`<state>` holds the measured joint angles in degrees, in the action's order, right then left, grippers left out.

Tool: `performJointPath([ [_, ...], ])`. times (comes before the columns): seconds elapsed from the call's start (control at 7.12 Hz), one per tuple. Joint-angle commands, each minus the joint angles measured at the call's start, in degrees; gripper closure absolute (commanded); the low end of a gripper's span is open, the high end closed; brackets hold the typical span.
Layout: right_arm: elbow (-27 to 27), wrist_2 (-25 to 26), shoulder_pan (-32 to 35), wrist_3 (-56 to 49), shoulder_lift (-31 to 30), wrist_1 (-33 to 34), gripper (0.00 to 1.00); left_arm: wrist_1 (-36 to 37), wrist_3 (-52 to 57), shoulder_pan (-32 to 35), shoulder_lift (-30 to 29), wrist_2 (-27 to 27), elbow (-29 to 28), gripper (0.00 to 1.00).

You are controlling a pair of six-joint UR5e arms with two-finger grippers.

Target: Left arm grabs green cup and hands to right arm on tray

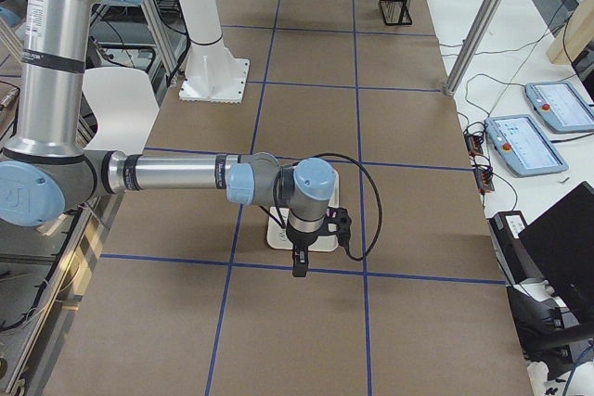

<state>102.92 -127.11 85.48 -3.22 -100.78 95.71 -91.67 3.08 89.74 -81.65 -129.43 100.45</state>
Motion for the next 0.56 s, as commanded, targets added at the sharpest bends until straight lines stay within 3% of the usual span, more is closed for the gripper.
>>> performJointPath([
  [0.0, 0.00, -0.07, 0.04, -0.04, -0.04, 0.00, 0.00, 0.00, 0.00, -0.44, -0.08, -0.03, 0.01, 0.00],
  [0.42, 0.17, -0.16, 0.04, -0.12, -0.04, 0.00, 0.00, -0.97, -0.09, -0.97, 0.00, 0.06, -0.43, 0.00],
])
